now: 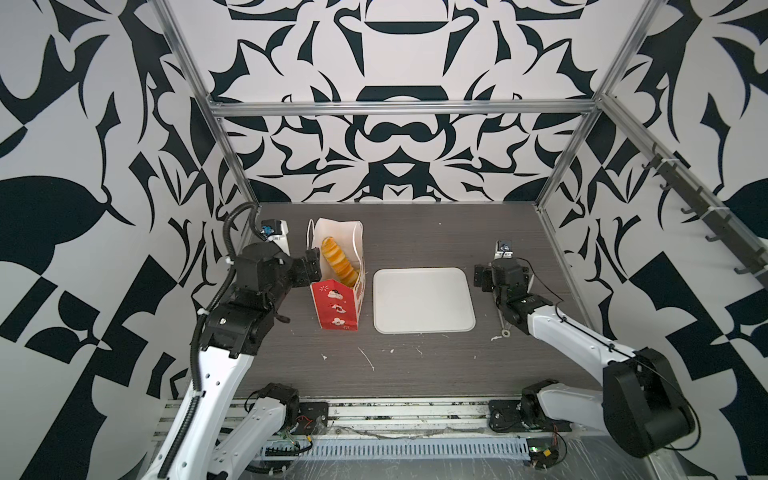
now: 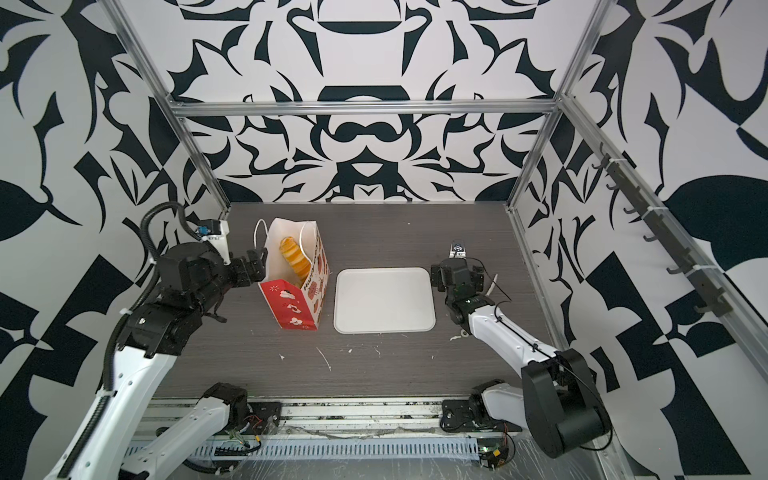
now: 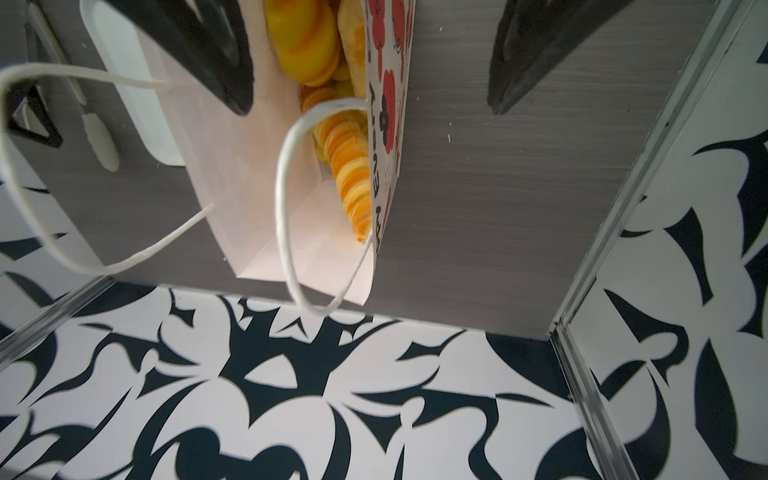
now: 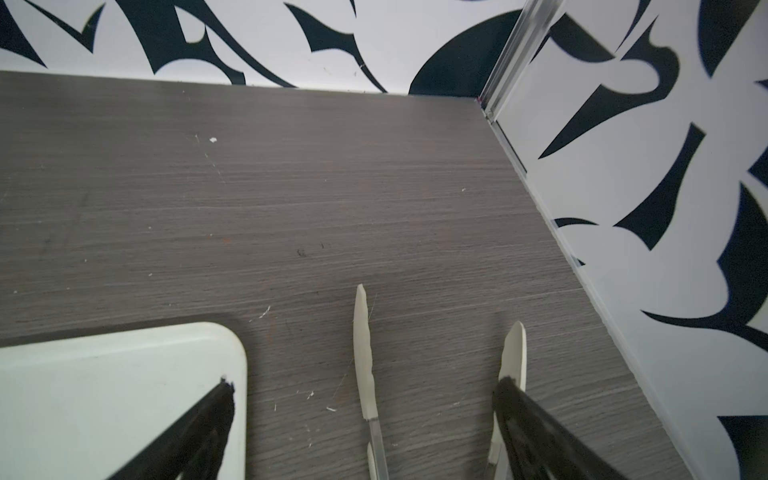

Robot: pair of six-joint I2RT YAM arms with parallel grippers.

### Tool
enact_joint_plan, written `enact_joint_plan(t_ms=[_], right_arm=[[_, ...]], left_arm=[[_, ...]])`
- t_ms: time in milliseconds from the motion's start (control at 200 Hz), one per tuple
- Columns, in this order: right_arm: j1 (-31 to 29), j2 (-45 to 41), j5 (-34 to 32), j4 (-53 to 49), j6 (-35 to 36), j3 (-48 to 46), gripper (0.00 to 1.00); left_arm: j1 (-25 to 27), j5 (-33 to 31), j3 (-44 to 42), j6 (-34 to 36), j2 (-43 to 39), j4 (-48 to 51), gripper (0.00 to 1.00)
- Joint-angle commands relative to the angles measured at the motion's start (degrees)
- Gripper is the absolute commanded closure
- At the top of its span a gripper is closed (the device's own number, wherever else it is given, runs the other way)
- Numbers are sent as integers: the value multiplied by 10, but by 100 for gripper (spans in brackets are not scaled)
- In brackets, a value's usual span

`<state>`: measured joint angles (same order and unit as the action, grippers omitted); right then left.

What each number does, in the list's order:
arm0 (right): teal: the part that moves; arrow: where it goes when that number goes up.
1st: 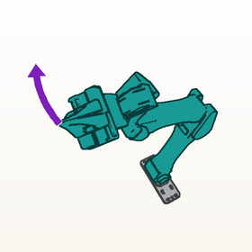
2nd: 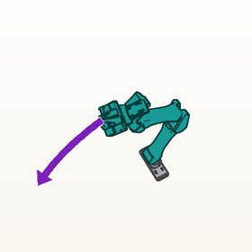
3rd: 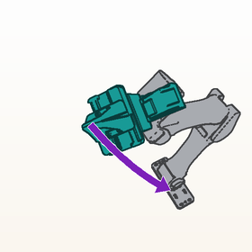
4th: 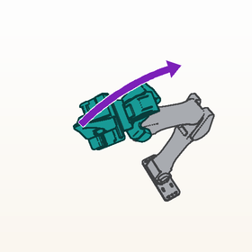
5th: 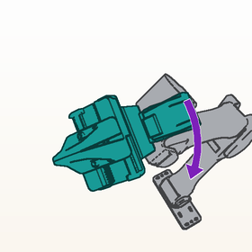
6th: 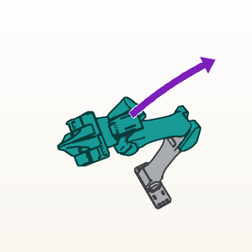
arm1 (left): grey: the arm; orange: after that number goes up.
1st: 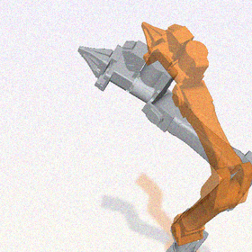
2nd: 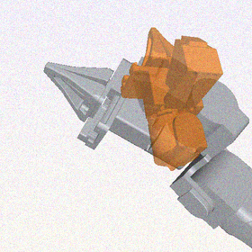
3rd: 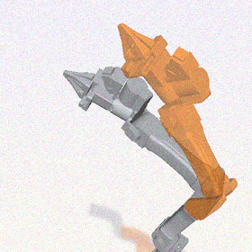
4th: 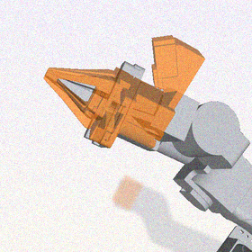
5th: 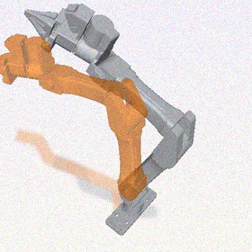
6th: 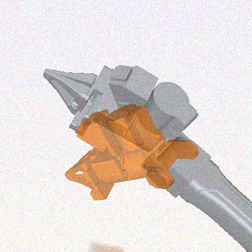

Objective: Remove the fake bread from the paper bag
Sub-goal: 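Reach the left gripper to the bag rim while the right moves toward the tongs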

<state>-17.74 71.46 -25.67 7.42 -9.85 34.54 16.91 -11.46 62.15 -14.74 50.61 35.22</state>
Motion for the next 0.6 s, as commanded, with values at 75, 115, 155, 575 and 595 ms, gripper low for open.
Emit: enact_joint_plan(t_ms=[75, 115, 155, 575, 595], right_arm=[[-1, 1, 6, 9, -16, 12, 0], [-1, 2, 6, 10, -16, 11, 0], [-1, 4, 5, 11, -16, 10, 0], [0, 38, 16, 14, -17, 21, 0], [0, 40, 18, 14, -17, 22, 0]], left_arm=[[27, -49, 22, 0, 70, 10, 10], [29, -59, 28, -1, 86, 6, 11], [30, -67, 33, 0, 100, 5, 14], [32, -84, 50, -9, 131, -13, 58], [32, -84, 50, -9, 131, -13, 61]])
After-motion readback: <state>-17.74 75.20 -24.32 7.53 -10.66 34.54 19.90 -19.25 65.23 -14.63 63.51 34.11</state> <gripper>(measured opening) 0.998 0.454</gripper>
